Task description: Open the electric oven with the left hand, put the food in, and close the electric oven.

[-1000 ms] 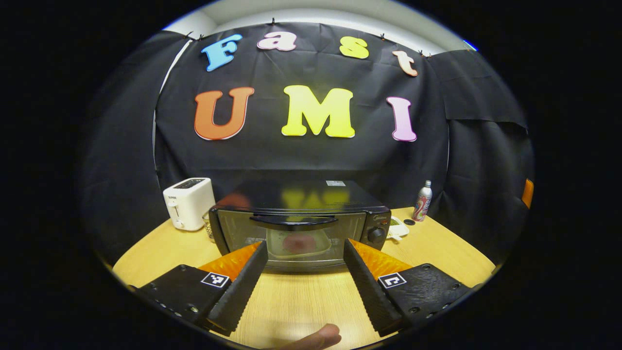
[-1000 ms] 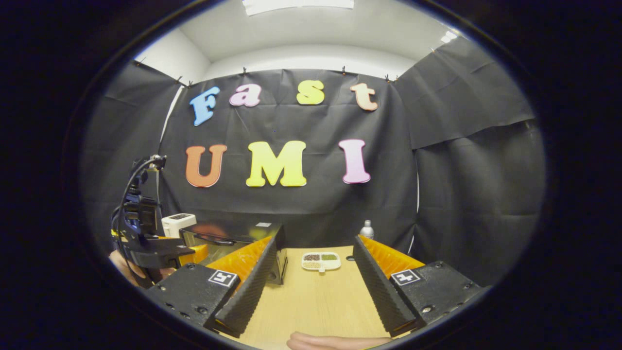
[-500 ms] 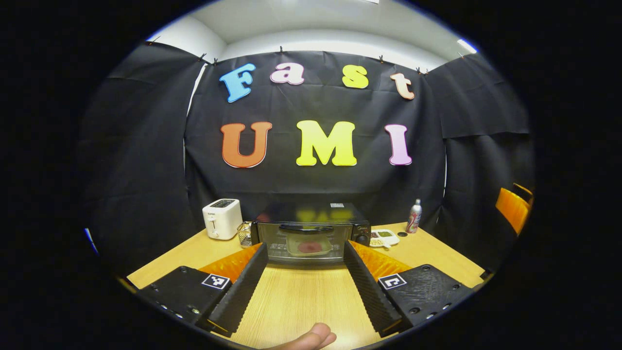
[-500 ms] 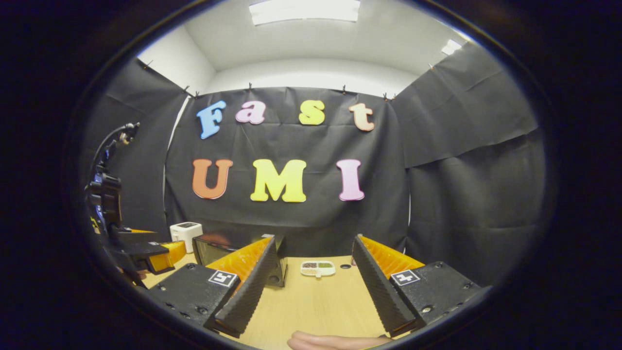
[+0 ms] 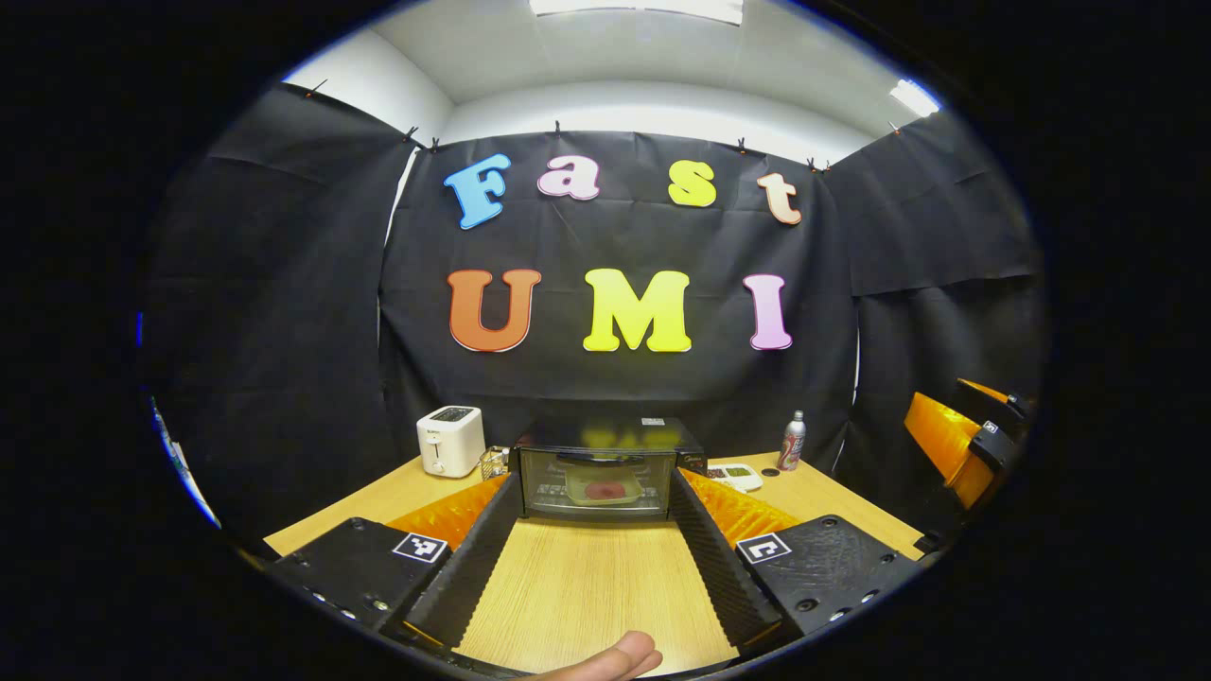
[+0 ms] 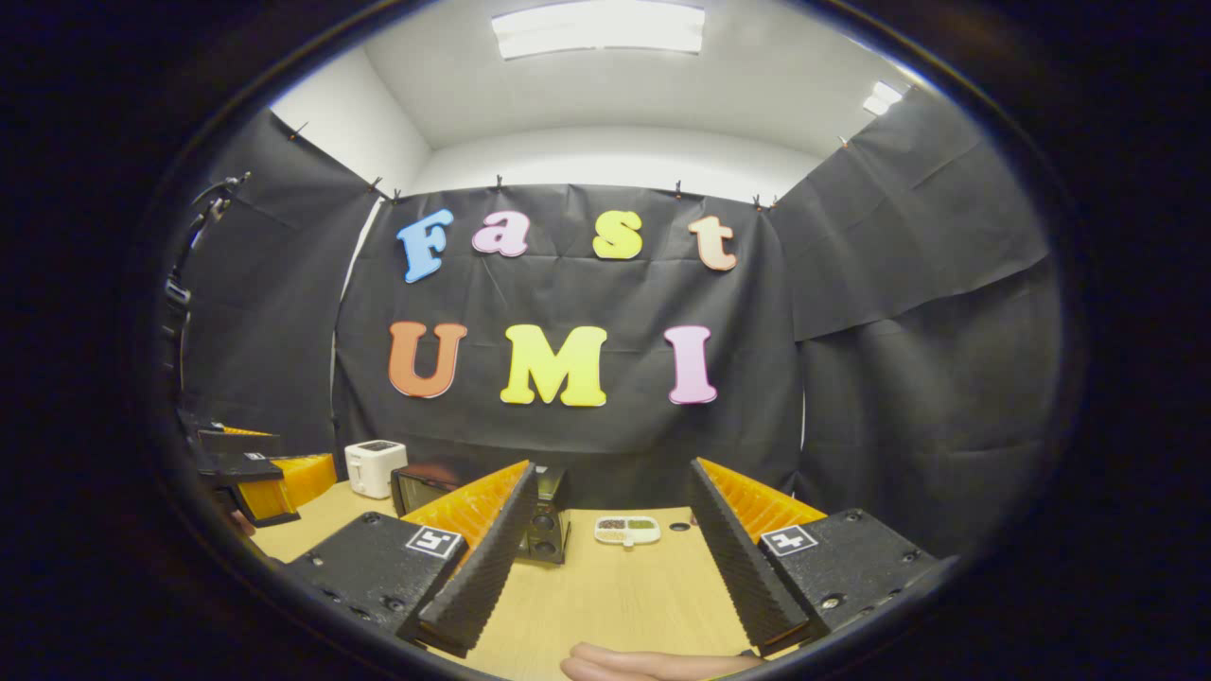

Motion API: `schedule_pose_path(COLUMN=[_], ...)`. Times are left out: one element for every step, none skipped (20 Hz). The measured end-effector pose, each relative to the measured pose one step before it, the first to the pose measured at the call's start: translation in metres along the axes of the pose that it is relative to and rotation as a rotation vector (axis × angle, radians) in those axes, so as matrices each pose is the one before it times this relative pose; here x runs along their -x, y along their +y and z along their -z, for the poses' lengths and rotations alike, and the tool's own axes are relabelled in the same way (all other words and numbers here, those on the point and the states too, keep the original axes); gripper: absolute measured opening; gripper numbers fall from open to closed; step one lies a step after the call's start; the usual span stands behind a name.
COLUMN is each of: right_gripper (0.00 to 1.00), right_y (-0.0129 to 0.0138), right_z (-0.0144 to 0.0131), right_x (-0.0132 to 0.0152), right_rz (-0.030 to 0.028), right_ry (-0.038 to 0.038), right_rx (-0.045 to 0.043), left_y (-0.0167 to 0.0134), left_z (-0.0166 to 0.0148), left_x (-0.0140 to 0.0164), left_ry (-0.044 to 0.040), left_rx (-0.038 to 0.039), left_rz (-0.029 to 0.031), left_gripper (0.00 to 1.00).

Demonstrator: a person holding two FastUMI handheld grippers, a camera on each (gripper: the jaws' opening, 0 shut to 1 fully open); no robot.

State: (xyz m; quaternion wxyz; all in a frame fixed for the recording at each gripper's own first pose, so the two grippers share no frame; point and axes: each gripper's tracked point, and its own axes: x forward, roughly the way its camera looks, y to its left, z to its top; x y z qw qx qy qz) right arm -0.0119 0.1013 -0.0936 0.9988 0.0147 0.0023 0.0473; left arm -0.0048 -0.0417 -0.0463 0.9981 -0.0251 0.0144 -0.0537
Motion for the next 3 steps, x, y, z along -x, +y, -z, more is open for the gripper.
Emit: schedule_pose_path(right_gripper=[0.96, 0.99, 0.96], right_y=[0.00071, 0.00121, -0.00035], right_z=[0.0005, -0.00026, 0.00029], right_x=[0.00027, -0.00098, 0.00013], right_rz=[-0.00656, -0.01007, -0.00725], right_ry=[0.00176, 0.00081, 0.00076], right_rx=[-0.00277, 0.00112, 0.00303], left_y=[0.00282, 0.00283, 0.0013], left_z=[-0.00256, -0.00204, -0.00015], left_x=[0.00129, 0.00048, 0.00103], left_ry=[-0.01013, -0.00643, -0.00459], left_rx=[-0.02041, -0.01781, -0.01192], left_rz=[-0.00732, -0.01316, -0.01214], left_gripper=[0.95, 0.95, 0.84])
